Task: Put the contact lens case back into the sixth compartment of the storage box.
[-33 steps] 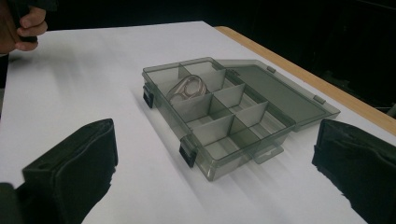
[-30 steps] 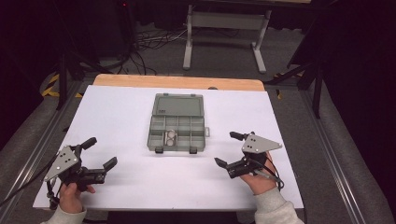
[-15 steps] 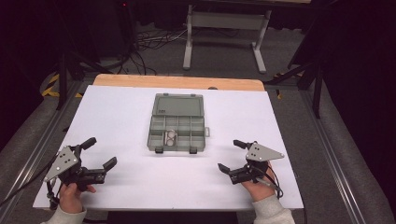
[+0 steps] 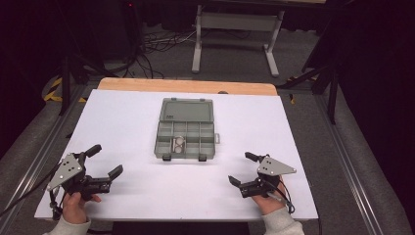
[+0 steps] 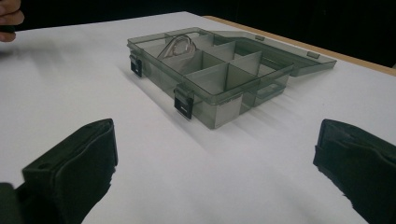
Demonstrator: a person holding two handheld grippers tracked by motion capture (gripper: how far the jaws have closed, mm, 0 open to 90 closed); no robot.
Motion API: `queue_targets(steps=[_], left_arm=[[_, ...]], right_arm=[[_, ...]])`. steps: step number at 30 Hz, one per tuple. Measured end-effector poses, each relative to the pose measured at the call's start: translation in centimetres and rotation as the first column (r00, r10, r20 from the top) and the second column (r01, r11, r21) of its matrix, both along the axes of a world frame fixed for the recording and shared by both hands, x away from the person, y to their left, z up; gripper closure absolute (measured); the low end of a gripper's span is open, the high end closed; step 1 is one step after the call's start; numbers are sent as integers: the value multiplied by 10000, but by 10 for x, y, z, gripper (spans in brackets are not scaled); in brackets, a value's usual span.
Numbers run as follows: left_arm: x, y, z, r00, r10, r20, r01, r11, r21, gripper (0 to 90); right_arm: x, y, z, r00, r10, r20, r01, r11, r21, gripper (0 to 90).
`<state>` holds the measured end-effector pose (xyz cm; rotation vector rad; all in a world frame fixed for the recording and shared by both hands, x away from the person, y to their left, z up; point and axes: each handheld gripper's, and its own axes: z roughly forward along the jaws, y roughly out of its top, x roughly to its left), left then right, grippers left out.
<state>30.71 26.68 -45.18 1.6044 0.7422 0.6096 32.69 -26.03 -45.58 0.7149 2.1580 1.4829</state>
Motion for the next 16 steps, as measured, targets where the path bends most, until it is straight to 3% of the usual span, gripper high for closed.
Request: queue_targets(steps=[9, 16], left_arm=[[1, 2, -2, 9999, 55, -141, -59, 9997, -254, 4], [1, 1, -3, 9999, 97, -26, -97, 9999, -50, 5]], right_arm=[[-1, -1, 1, 9998, -64, 210, 63, 10000, 40, 1], [-3, -2, 4, 9995, -39, 310, 42, 10000, -80, 2]])
